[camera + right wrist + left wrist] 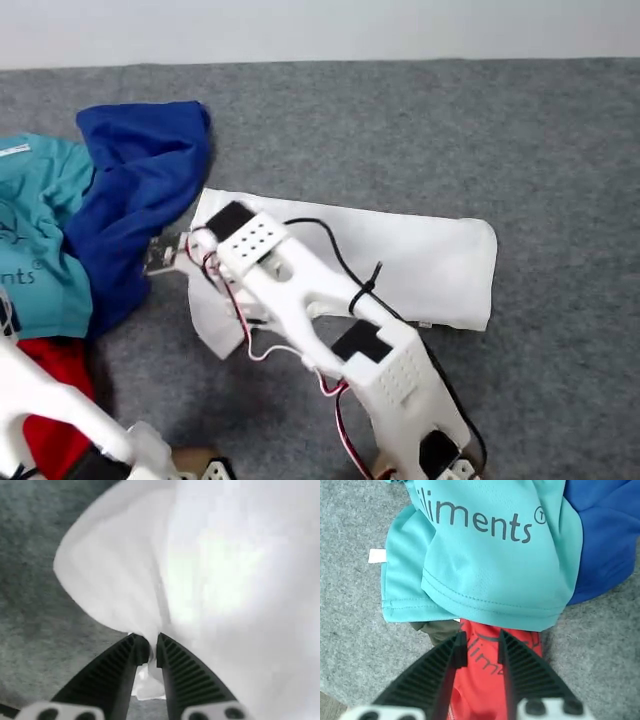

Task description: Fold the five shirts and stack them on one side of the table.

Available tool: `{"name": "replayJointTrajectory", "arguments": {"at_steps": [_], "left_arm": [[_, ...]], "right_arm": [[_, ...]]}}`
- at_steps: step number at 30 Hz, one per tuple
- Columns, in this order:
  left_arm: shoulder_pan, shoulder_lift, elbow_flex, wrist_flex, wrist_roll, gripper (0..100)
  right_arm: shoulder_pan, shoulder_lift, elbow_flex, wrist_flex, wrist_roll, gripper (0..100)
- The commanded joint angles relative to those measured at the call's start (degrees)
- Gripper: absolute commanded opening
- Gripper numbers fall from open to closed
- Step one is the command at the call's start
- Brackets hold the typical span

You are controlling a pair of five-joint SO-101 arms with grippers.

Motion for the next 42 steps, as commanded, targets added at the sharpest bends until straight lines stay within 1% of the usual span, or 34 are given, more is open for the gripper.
{"name": "replayJointTrajectory", "arguments": {"at_steps": [1,8,11,18,21,25,34,36,40,42], "left_arm": [[0.4,-2.2,-0.3,-1.0,-0.5,11],[0.4,-2.2,-0.2,-0.9,-0.5,11],[0.4,-2.2,-0.2,-0.9,-0.5,11],[0.4,-2.1,2.2,-1.2,-0.4,11],[0.4,-2.1,3.7,-1.3,-0.4,11],[0.4,-2.2,4.8,-2.5,-0.4,11],[0.5,-2.2,4.8,-2.4,-0.4,11],[0.5,-2.2,4.8,-2.4,-0.4,11],[0.5,-2.2,4.8,-2.3,-0.4,11],[0.5,-2.2,4.8,-2.2,-0.4,11]], "right_arm": [[2.2,-0.4,-3.3,-0.7,0.4,0.9],[2.9,-0.5,-3.3,-3.3,-0.6,0.9],[4.2,-0.6,-3.3,-5.3,-2.4,0.9],[7.2,-0.6,-3.3,-8.8,-2.7,0.9],[8.7,-0.5,-3.3,-10.4,-4.6,0.9],[10.3,-0.5,-3.3,-12.0,-5.0,0.9],[11.8,0.0,-3.3,-14.5,-6.8,1.0],[12.1,0.9,-3.3,-15.1,-8.3,4.8],[14.3,2.5,-4.0,-15.2,-14.8,19.3],[15.9,3.5,-5.9,-15.0,-17.3,21.0]]}}
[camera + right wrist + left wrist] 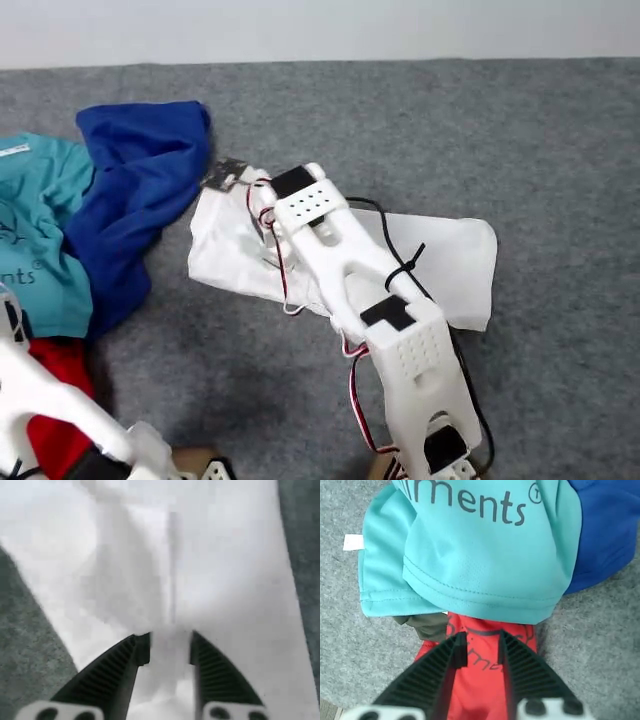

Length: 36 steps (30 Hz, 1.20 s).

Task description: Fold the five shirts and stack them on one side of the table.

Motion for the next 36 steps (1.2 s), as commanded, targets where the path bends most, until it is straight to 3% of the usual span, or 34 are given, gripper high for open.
{"name": "replayJointTrajectory", "arguments": {"at_steps": [1,10,19,26,36], "left_arm": [[0.4,-2.2,-0.2,-0.6,-0.4,11],[0.4,-2.2,-0.2,-0.6,-0.4,11],[0.4,-2.2,-0.5,-0.8,-0.4,11],[0.4,-2.2,-0.5,-1.0,-0.4,11],[0.4,-2.2,-0.6,-1.0,-0.4,11]], "right_arm": [[3.2,0.4,-6.5,-0.3,-4.0,21.0],[3.9,1.1,-17.1,7.1,-4.3,21.0],[-0.8,1.5,-24.3,24.0,-4.5,20.8],[-0.9,2.2,-18.5,24.2,-6.2,8.5],[2.9,12.2,-18.4,21.8,-6.1,8.0]]}}
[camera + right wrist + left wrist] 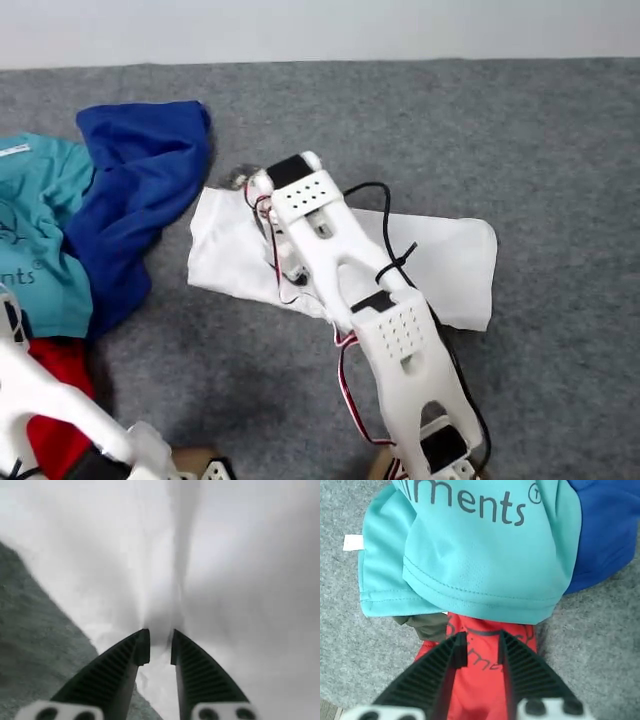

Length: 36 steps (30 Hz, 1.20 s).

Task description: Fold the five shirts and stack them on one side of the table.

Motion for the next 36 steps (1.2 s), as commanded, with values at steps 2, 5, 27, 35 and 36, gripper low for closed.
{"name": "replayJointTrajectory", "arguments": {"at_steps": [2,5,27,35,36], "left_arm": [[0.4,-2.2,-0.6,-1.0,-0.4,11],[0.4,-2.2,-0.6,-1.0,-0.4,11],[0.3,-2.2,-0.7,-0.5,-0.4,11],[0.3,-2.2,-0.3,0.1,-0.4,11],[0.3,-2.1,-0.3,0.5,-0.4,11]], "right_arm": [[2.5,-0.1,-1.8,0.1,-0.5,8.0],[2.1,-2.5,-5.9,2.2,-0.5,8.3],[16.6,-28.0,4.0,2.5,-14.3,7.9],[29.8,-40.3,18.5,2.3,-26.8,7.9],[31.4,-40.5,20.1,2.0,-26.5,7.9]]}}
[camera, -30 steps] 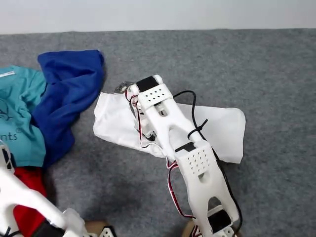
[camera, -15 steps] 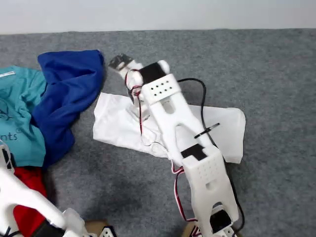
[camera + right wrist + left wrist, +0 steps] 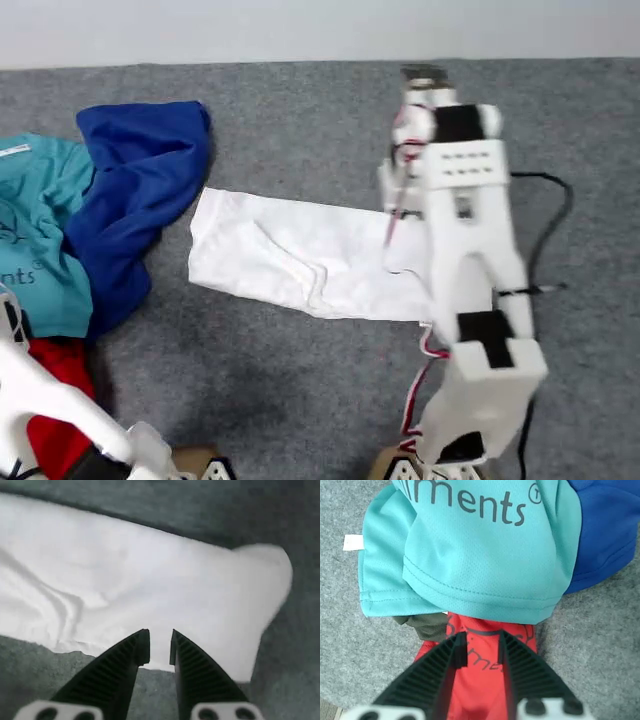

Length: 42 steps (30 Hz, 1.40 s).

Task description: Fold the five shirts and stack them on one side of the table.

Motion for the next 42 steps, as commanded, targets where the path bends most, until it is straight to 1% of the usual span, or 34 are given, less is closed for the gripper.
{"name": "replayJointTrajectory", "arguments": {"at_steps": [1,6,8,11,12,16,20,28,32,33,35,39,42], "left_arm": [[0.4,-2.1,-0.3,0.8,-0.4,11],[0.4,-1.8,-0.2,0.8,-0.4,11],[0.9,-1.8,-0.2,0.8,-0.4,11],[2.8,-1.8,-0.2,1.6,-0.4,11],[3.8,-1.9,-0.2,1.6,-0.4,11],[7.2,-2.1,-0.2,2.4,-0.4,11],[8.7,-2.1,-0.2,2.1,-0.4,11],[8.7,-1.8,-0.3,2.0,-0.4,11],[8.7,-1.8,-0.3,2.0,-0.4,11],[8.7,-1.8,-0.3,2.1,-0.4,11],[8.7,-1.8,-0.3,2.2,-0.4,11],[8.7,-1.8,-0.2,2.3,-0.4,11],[8.7,-2.0,-0.2,2.3,-0.4,11]], "right_arm": [[6.2,-4.7,3.8,1.7,-1.8,7.9],[11.6,-1.5,9.1,-1.4,-1.8,9.5],[12.8,0.0,10.7,-3.5,-1.8,14.9],[13.7,2.0,12.3,-6.7,-1.8,25.7],[13.7,2.5,12.7,-7.5,-1.8,27.5],[13.6,4.7,14.5,-11.9,-0.4,27.8],[13.7,8.1,15.1,-15.8,0.2,27.8],[13.8,15.5,15.1,-21.6,0.2,27.7],[13.8,17.9,14.9,-22.1,0.1,27.7],[13.8,18.4,14.9,-22.1,0.0,27.6],[13.8,19.5,14.9,-22.1,-0.1,24.2],[13.8,20.0,14.9,-22.1,-0.3,9.8],[13.9,20.0,14.9,-22.1,-0.3,4.5]]}}
